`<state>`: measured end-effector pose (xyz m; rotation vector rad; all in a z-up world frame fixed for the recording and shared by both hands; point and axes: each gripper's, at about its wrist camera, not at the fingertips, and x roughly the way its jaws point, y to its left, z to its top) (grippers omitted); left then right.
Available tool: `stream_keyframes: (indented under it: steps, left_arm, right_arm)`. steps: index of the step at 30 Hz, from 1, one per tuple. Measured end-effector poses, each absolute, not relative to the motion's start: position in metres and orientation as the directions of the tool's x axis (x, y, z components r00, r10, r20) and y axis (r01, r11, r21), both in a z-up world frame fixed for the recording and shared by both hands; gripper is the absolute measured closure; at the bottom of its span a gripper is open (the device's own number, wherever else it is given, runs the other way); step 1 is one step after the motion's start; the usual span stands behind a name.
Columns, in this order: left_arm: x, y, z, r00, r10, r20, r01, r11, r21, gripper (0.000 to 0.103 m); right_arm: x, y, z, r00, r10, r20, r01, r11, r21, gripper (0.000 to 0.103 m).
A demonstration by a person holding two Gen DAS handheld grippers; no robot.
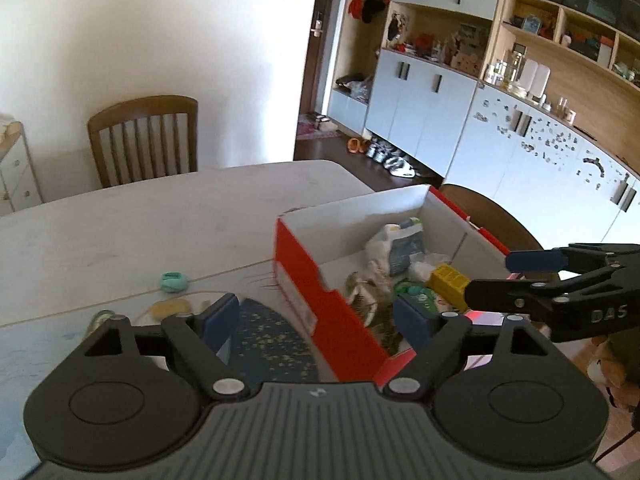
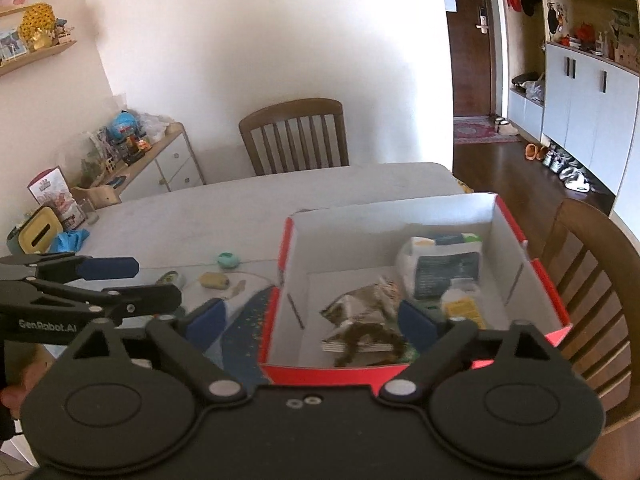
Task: Organize objects
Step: 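Withdraw both tools from the box toward the remaining table items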
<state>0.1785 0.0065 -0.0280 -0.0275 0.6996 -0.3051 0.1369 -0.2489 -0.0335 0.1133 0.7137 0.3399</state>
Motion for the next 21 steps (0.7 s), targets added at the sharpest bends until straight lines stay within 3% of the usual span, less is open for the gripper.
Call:
stream_keyframes:
  steps: [3, 5, 21]
  left_arm:
    - [0.173, 0.02, -0.029, 0.728, -0.275, -0.628, 0.255, 0.959, -0.124, 0.011]
    - [0.17, 0.03, -0.03, 0.739, -0.265, -0.619, 0.242, 0.962, -0.123, 0.0]
    - [0.161, 0.112, -0.057, 0.761, -0.188, -0.621, 0.119, 0.981, -0.151, 0.0]
  right_arm:
    - [0.134, -0.235, -0.033, 0.706, 0.345, -0.618, -0.273, 0.938, 0.212, 0.005]
    - [0.134, -0.227, -0.033, 0.704, 0.344, -0.621, -0.272, 0.939, 0.212, 0.005]
    - [0.146, -0.162, -0.041, 0.673, 0.363, -0.644, -0.29, 0.931, 0.222, 0.005]
